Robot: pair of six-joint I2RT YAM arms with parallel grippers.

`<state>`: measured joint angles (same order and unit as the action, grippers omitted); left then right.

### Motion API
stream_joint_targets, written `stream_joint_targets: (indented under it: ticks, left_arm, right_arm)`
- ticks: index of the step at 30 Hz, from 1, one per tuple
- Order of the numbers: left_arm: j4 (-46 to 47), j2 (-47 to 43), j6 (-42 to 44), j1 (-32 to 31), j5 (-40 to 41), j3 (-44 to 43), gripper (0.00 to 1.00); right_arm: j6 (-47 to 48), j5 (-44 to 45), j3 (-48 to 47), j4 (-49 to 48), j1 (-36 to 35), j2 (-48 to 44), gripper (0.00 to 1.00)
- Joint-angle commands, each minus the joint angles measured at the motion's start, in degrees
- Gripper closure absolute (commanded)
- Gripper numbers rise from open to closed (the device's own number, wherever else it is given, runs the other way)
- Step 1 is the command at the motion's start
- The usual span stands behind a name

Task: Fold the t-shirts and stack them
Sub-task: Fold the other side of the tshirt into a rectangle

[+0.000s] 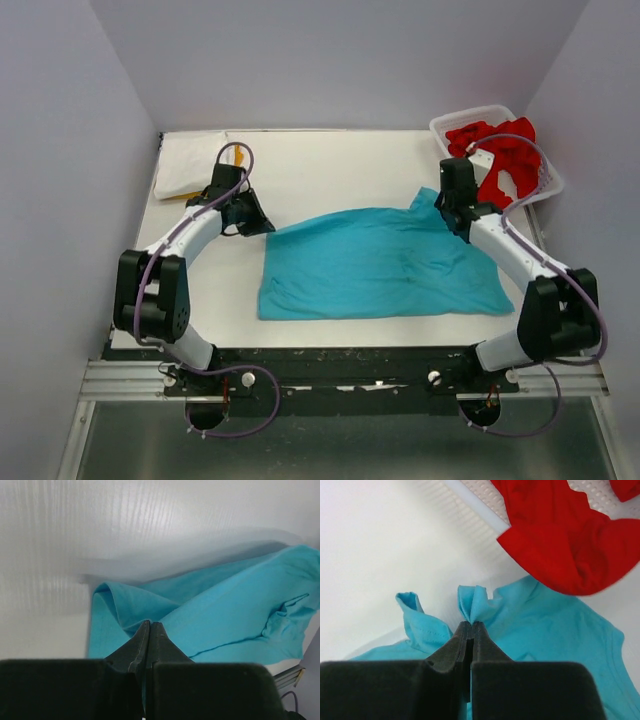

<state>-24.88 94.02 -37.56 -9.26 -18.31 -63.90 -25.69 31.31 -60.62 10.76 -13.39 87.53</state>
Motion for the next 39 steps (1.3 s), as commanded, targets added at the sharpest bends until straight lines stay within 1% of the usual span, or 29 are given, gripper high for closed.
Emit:
stream_joint_targets:
  ticks: [1, 5, 8, 13, 17, 19, 20, 22, 24, 25, 26, 27, 28, 29, 30, 31, 32, 33, 34, 35, 36, 38, 39]
  left_arm:
    - [4.9, -7.5, -1.6, -1.1, -0.8, 7.0, 1.00]
    - [6.5, -13.7, -2.9, -1.7, -0.2, 14.1, 1.00]
    - [5.7, -18.6, -3.6, -1.8, 2.1, 18.0, 1.00]
    - [5.9, -26.0, -4.5, -2.0, 3.8, 25.5, 1.00]
    - [6.0, -29.4, -5.4, -2.0, 5.9, 29.1, 1.00]
    - [6.1, -29.6, -5.3, -2.0, 6.0, 29.6, 1.00]
    - [6.4, -29.5, -5.2, -2.0, 5.9, 29.8, 1.00]
    - [7.1, -28.4, -5.2, -2.0, 4.8, 30.0, 1.00]
    - [7.4, -27.1, -5.1, -2.0, 3.2, 30.3, 1.00]
    - [7.2, -26.5, -5.0, -2.0, 2.9, 30.3, 1.00]
    - [6.4, -26.2, -5.1, -2.0, 2.9, 30.7, 1.00]
    - [5.3, -26.2, -5.2, -2.0, 3.6, 31.0, 0.99]
    - [3.9, -26.6, -5.4, -2.0, 4.9, 31.3, 0.92]
    - [2.2, -27.3, -5.5, -2.0, 6.1, 31.4, 0.77]
    - [0.1, -28.6, -5.7, -2.0, 7.7, 31.4, 0.72]
    - [-1.2, -30.5, -5.9, -2.0, 8.4, 31.6, 0.64]
    - [-2.2, -32.2, -6.1, -2.0, 8.7, 31.8, 0.49]
    - [-4.0, -34.4, -6.6, -2.1, 9.3, 31.6, 0.09]
    - [-5.4, -36.3, -6.8, -2.1, 9.8, 31.1, 0.02]
    - [-6.8, -38.6, -6.7, -2.2, 10.5, 30.6, 0.01]
    - [-7.7, -40.6, -6.8, -2.4, 10.9, 29.9, 0.02]
    - [-7.9, -44.6, -6.8, -2.5, 10.4, 28.8, 0.01]
    - [-7.0, -46.0, -6.8, -2.6, 9.6, 28.3, 0.01]
  right_arm:
    - [-2.3, -1.2, 5.5, 4.8, 0.0, -9.5, 0.99]
    - [-4.2, -1.3, 9.7, 9.6, 0.1, -16.6, 0.99]
    - [-5.3, -2.0, 13.4, 12.4, 0.1, -22.0, 0.99]
    - [-7.3, -0.3, 18.0, 16.9, 0.1, -31.0, 0.99]
    - [-13.4, 1.7, 19.6, 22.0, 0.1, -34.7, 0.98]
    - [-18.0, 2.8, 20.3, 25.7, 0.1, -35.1, 0.94]
    - [-20.7, 3.3, 20.7, 27.4, 0.1, -35.0, 0.90]
    - [-24.4, 3.1, 22.1, 28.9, 0.1, -34.8, 0.80]
    - [-26.7, 1.6, 23.6, 29.3, 0.2, -34.5, 0.77]
    - [-28.0, 0.8, 23.9, 30.6, 0.2, -34.5, 0.73]
    - [-30.7, 0.7, 24.1, 32.5, 0.1, -34.6, 0.65]
    - [-32.7, 0.9, 24.3, 35.1, 0.1, -35.4, 0.66]
    - [-33.9, 0.8, 24.6, 36.9, 0.1, -36.6, 0.68]
    - [-37.2, 0.6, 24.6, 39.5, 0.0, -38.4, 0.70]
    - [-38.1, -1.0, 24.9, 39.8, 0.0, -41.2, 0.71]
    - [-39.4, -2.8, 25.5, 39.6, 0.0, -44.0, 0.70]
    - [-40.9, -3.6, 26.0, 39.2, 0.0, -47.6, 0.67]
    - [-39.8, -4.2, 26.8, 37.4, 0.0, -50.8, 0.55]
    - [-38.1, -4.3, 27.4, 35.4, 0.0, -54.4, 0.46]
    - [-38.0, -3.2, 27.3, 35.1, 0.0, -57.0, 0.39]
    - [-36.7, -2.7, 27.1, 33.8, 0.1, -59.0, 0.28]
    - [-31.7, -3.2, 27.5, 28.7, 0.0, -61.8, 0.13]
    - [-28.5, -4.2, 27.8, 25.2, 0.1, -62.1, 0.09]
